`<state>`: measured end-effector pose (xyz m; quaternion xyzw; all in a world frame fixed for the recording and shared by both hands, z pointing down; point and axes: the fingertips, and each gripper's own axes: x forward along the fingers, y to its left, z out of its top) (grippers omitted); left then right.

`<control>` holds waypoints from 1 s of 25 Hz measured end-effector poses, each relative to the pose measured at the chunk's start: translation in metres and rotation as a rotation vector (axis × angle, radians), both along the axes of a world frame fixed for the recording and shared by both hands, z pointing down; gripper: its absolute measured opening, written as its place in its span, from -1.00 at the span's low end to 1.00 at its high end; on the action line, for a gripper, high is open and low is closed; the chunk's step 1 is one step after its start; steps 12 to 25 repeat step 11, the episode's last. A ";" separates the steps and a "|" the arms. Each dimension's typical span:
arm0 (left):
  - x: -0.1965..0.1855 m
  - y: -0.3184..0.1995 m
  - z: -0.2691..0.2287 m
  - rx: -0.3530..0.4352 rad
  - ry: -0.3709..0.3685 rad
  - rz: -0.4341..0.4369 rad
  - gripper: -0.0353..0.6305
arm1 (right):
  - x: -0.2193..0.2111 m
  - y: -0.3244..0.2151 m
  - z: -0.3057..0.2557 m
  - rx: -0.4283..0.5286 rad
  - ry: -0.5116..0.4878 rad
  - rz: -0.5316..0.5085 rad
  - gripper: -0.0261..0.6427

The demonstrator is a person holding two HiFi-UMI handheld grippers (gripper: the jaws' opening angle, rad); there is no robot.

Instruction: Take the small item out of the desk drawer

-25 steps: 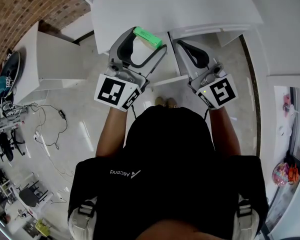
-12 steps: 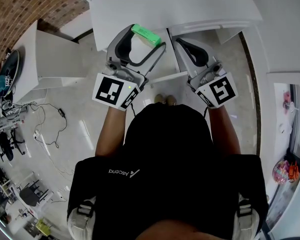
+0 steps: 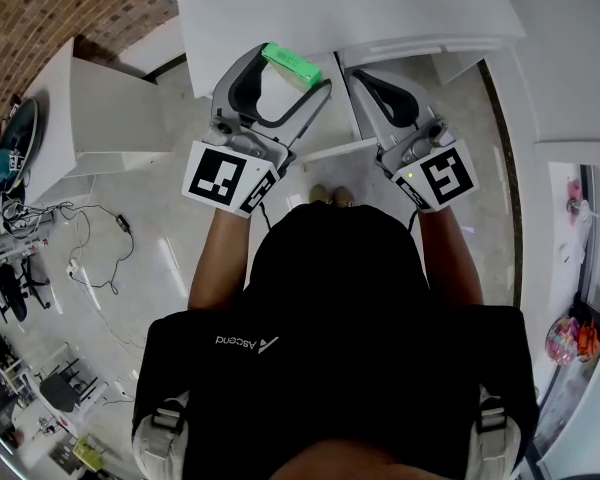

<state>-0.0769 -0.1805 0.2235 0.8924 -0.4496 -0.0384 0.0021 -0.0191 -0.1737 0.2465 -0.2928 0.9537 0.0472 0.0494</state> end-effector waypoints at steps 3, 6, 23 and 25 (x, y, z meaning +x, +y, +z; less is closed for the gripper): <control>-0.002 -0.003 0.001 -0.002 0.004 0.002 0.15 | -0.002 -0.002 0.001 -0.001 0.004 0.002 -0.92; -0.002 -0.003 0.003 -0.006 0.003 0.002 0.15 | -0.002 -0.002 0.001 0.000 -0.001 0.005 -0.92; -0.003 0.000 0.000 -0.005 0.007 0.001 0.15 | 0.001 -0.002 -0.001 0.005 0.005 0.020 -0.92; -0.003 0.000 0.000 -0.005 0.007 0.001 0.15 | 0.001 -0.002 -0.001 0.005 0.005 0.020 -0.92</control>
